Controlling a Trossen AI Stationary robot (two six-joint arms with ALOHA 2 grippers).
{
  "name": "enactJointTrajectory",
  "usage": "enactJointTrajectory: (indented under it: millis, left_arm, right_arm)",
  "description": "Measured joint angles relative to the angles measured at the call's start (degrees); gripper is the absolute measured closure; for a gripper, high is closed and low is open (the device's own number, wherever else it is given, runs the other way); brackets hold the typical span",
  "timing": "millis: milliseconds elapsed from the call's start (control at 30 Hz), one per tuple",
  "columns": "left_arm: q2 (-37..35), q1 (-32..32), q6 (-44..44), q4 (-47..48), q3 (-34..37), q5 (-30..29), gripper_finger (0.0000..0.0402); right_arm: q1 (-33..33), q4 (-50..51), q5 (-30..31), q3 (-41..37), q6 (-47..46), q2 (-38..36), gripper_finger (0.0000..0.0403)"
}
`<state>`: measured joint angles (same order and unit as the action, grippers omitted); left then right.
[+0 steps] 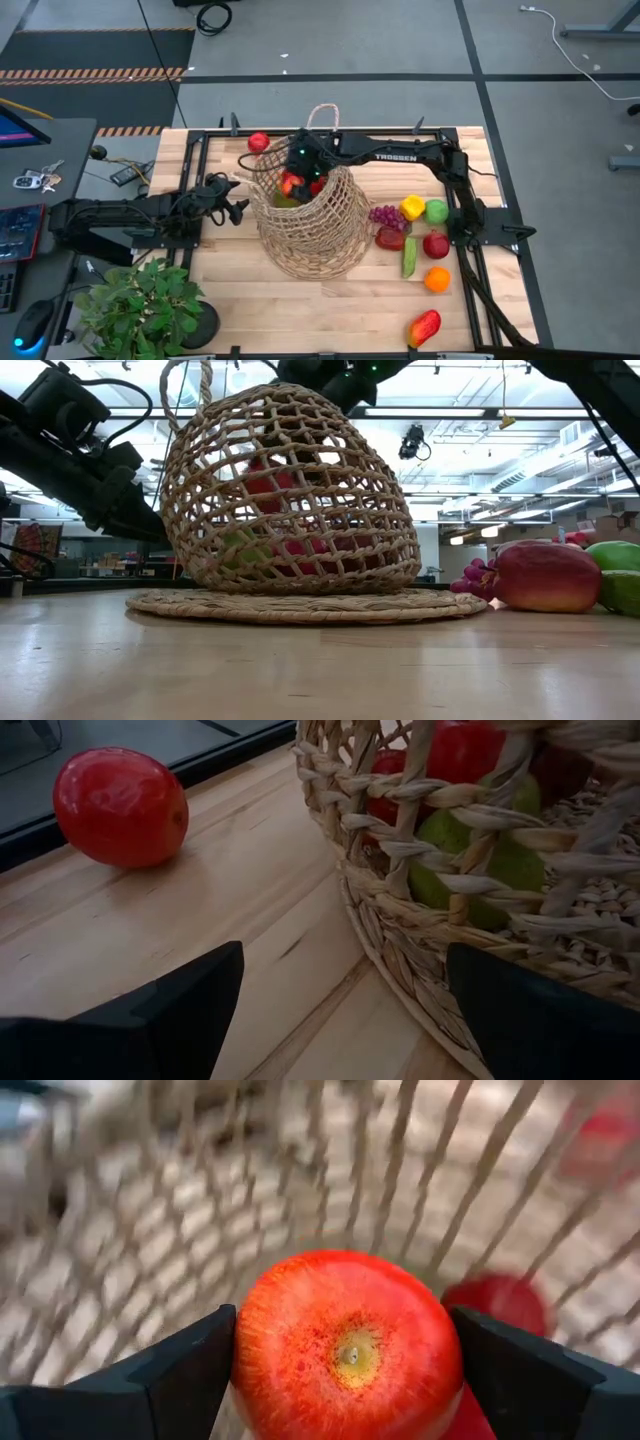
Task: Build produce basket
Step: Put the bottom red apple into the basket
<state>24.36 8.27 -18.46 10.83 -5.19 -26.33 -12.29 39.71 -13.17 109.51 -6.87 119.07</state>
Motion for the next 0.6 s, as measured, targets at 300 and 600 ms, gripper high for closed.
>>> enactJointTrajectory:
  millis: [300,600]
  left_arm:
    - [-0.02,0.00,0.00,0.00,0.00,0.00,0.0044]
    - [0.00,0.00,0.02,0.00,0.00,0.00,0.0044]
  right_arm:
    - [0.70,13.22,-0.90,0.00,3.93,0.00,0.0039]
    - [3.13,13.63,-1.11,-2.27,8.65,-0.11,0.0039]
